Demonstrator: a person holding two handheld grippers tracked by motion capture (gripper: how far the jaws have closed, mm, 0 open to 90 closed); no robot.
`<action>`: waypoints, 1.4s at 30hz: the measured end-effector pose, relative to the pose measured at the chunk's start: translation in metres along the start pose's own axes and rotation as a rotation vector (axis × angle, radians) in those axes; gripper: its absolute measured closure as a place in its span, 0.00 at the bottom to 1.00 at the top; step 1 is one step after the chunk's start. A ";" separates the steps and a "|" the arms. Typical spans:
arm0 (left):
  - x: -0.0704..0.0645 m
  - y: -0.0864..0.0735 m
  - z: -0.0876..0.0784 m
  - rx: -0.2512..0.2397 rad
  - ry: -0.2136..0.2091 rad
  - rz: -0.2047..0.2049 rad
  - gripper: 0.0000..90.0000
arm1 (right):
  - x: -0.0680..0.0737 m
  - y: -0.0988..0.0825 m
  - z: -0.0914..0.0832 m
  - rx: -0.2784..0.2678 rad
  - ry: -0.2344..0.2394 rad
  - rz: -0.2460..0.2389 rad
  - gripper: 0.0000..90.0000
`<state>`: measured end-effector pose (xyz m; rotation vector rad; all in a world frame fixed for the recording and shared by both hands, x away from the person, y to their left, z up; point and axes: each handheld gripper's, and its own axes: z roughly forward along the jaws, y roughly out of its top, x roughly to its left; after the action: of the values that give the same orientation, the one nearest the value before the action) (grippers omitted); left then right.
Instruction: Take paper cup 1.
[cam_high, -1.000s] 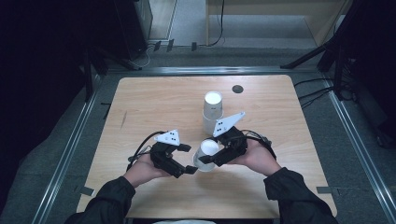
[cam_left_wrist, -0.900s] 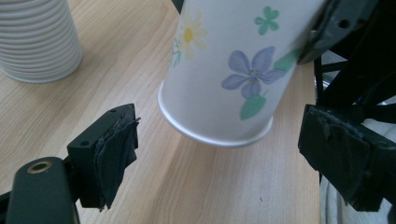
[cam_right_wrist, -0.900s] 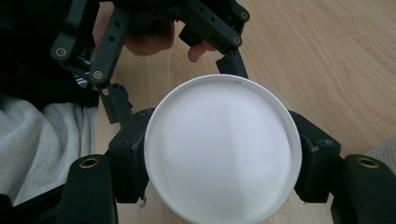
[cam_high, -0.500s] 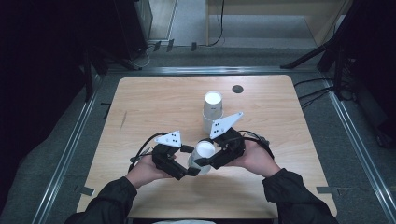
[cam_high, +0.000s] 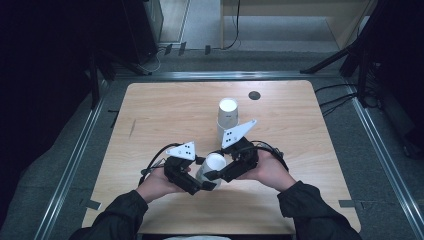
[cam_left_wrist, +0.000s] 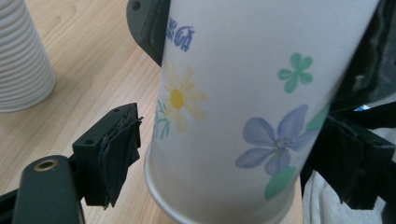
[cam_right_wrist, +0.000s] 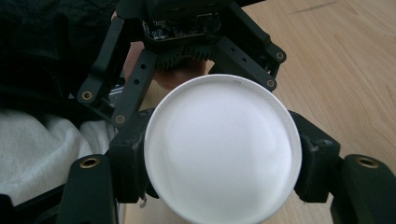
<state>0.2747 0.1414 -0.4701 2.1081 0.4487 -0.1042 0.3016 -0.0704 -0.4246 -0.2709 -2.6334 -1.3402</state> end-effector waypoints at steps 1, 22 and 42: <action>0.000 0.000 0.000 -0.005 0.002 0.002 0.17 | 0.000 0.000 0.000 -0.008 0.003 0.000 0.38; -0.002 0.000 -0.003 -0.004 -0.012 0.039 0.32 | -0.003 0.000 0.000 -0.022 0.022 0.042 0.37; 0.023 0.007 -0.022 0.082 0.049 0.001 0.32 | -0.007 -0.029 -0.017 -0.005 -0.106 0.010 0.34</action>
<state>0.2960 0.1621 -0.4581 2.1952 0.4801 -0.0713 0.3030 -0.1017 -0.4385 -0.3657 -2.7109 -1.3660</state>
